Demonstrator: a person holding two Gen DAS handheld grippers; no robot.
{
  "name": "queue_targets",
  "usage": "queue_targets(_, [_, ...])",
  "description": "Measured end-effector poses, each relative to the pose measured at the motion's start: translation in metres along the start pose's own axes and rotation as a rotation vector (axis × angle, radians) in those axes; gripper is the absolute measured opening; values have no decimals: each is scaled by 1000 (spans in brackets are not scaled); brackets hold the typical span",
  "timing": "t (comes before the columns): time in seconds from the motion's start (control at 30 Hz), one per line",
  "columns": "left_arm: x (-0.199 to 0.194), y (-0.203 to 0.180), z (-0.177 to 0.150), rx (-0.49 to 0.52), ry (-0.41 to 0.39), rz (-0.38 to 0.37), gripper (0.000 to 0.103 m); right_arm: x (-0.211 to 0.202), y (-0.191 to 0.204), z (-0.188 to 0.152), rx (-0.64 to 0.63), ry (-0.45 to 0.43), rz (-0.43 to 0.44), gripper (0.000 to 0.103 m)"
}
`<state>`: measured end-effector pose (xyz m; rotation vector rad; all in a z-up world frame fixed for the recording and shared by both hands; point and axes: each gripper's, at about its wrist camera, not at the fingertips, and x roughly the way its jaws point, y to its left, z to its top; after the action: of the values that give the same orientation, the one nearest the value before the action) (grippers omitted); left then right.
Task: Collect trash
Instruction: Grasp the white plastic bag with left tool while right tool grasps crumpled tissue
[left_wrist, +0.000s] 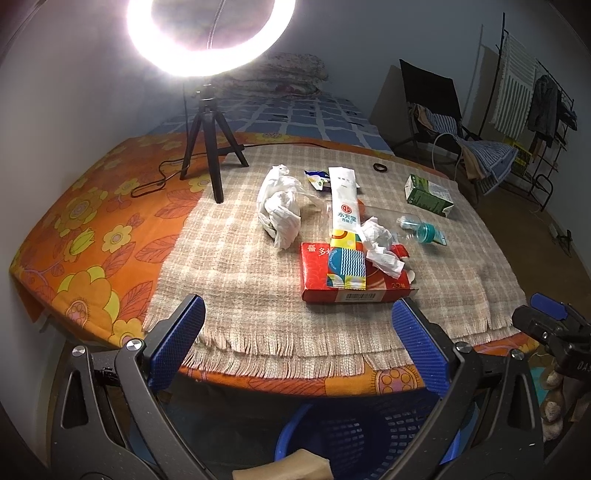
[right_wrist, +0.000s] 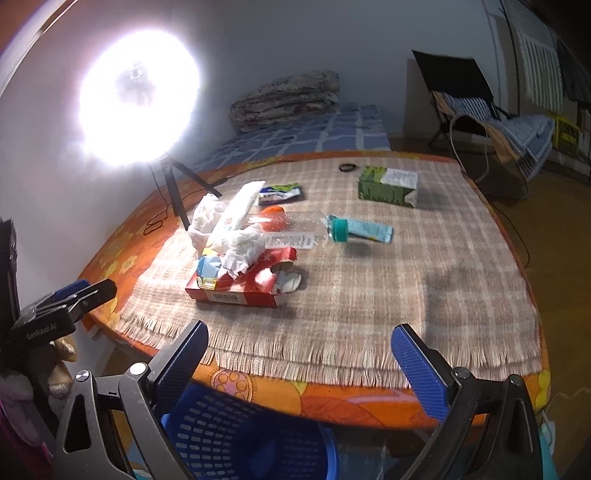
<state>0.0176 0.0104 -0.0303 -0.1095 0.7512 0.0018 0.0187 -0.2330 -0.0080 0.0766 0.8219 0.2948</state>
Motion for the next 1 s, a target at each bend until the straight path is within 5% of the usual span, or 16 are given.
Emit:
queue_targets(0.3, [25, 12, 18, -54, 23, 3, 102, 19, 16, 14, -76, -6, 83, 101])
queue_targets(0.53, [54, 29, 42, -99, 39, -5, 84, 51, 19, 33, -73, 69, 122, 99])
queue_targets(0.77, [96, 52, 63, -236, 111, -92, 78, 89, 25, 49, -54, 125, 187, 88])
queue_targets(1.0, [135, 55, 78, -257, 148, -90, 72, 133, 40, 63, -25, 165, 244, 84])
